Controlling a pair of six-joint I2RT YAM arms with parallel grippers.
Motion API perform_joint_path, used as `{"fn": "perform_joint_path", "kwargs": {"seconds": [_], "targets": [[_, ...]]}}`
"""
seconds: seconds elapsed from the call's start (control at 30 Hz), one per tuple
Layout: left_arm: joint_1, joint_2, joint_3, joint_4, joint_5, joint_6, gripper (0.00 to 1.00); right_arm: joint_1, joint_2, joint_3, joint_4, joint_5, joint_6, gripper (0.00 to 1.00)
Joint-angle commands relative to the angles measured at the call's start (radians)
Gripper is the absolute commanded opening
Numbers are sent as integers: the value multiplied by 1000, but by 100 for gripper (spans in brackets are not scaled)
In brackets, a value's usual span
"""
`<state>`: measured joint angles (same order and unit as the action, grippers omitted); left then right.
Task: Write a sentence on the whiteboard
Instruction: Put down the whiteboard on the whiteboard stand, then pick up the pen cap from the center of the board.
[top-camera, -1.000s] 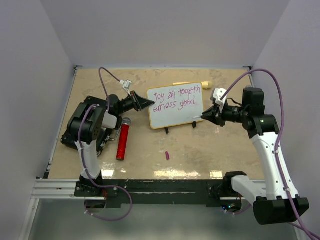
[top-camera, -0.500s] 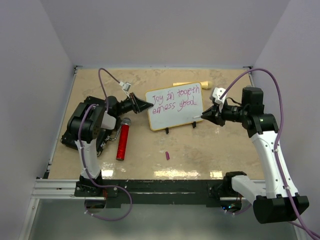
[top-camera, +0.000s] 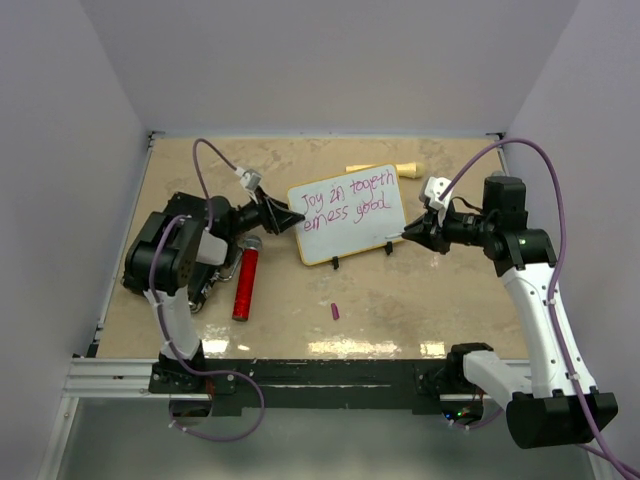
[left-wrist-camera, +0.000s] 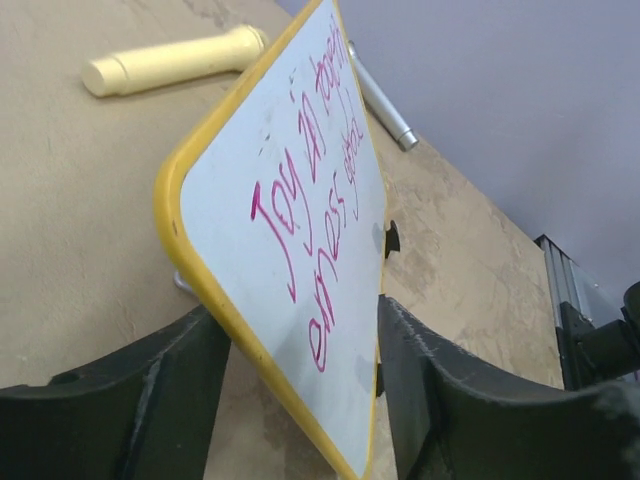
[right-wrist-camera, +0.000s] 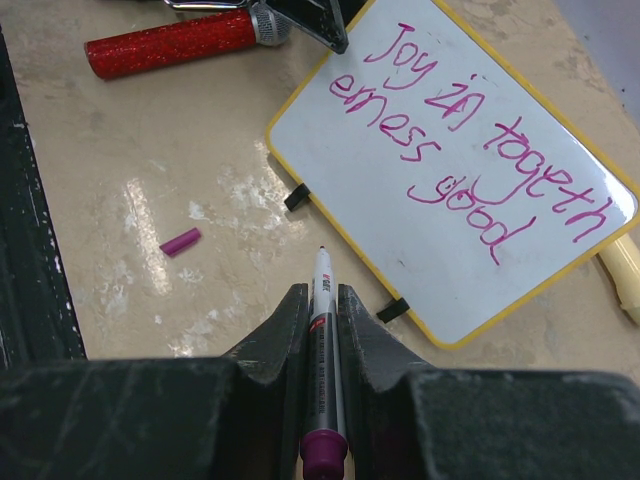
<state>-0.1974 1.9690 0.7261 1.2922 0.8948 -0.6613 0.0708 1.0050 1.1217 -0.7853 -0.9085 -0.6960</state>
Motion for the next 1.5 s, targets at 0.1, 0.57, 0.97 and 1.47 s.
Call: {"fn": "perform_joint_path", "kwargs": {"seconds": [0.1, 0.57, 0.97, 1.47], "targets": [[13, -168, -5, 41, -98, 135, 74, -5, -22, 0, 26, -18, 7, 0], [30, -458, -54, -429, -418, 266, 84, -6, -19, -2, 26, -24, 1, 0], [27, -861, -57, -962, -489, 22, 100, -12, -42, -69, 98, -4, 27, 0], [-848, -945, -87, -1614, -1252, -609, 100, -94, -74, -181, 242, -76, 76, 0]]}}
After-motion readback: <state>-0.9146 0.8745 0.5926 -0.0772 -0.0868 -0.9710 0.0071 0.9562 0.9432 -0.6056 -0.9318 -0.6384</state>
